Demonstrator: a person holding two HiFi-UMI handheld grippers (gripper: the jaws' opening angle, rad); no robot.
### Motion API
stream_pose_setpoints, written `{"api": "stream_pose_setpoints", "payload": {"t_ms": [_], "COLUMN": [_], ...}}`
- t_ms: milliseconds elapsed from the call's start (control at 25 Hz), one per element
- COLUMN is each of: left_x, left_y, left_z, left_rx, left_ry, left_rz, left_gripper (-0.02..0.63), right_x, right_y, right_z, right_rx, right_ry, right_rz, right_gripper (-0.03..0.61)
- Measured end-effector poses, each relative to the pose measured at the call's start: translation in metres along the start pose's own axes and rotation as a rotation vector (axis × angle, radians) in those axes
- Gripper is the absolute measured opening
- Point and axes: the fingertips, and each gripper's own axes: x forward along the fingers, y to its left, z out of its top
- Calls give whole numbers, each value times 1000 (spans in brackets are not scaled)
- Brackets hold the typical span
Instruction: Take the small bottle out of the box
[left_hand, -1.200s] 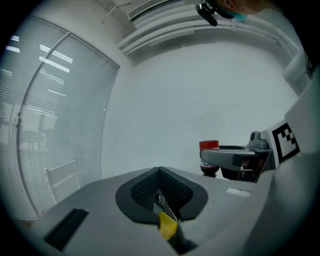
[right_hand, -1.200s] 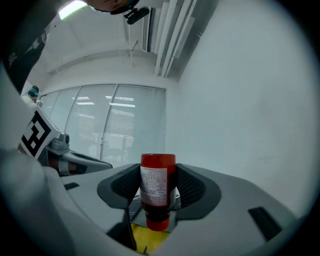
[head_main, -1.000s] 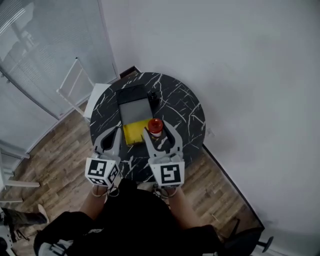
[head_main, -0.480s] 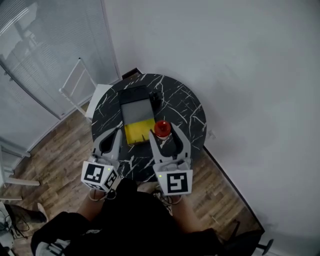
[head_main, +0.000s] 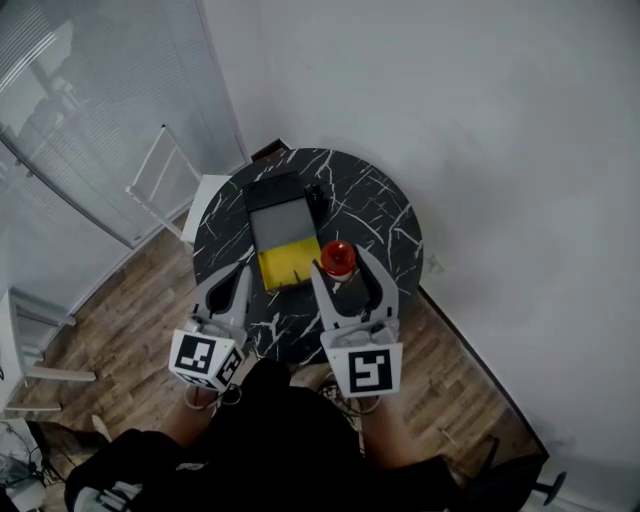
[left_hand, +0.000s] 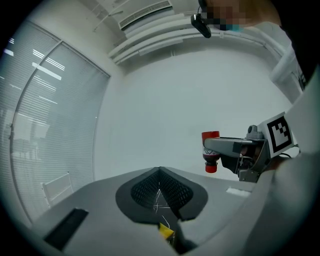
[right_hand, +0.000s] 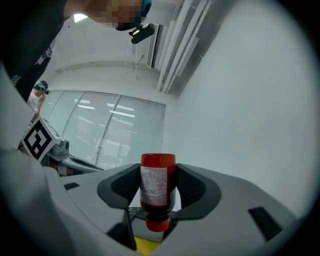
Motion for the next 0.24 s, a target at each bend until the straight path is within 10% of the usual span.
{"api": "stream_pose_setpoints", "payload": {"t_ms": [240], "left_x": [8], "left_y": [-13], "left_z": [4], "left_rx": [14], "left_ry": [-3], "left_rz": [-39], "left_gripper": [-2], "right_x": [-2], "right_y": [-5], "right_z": [0], "right_rx": [-13], "right_ry": [-9], "right_rz": [-15], "right_gripper": [210]}}
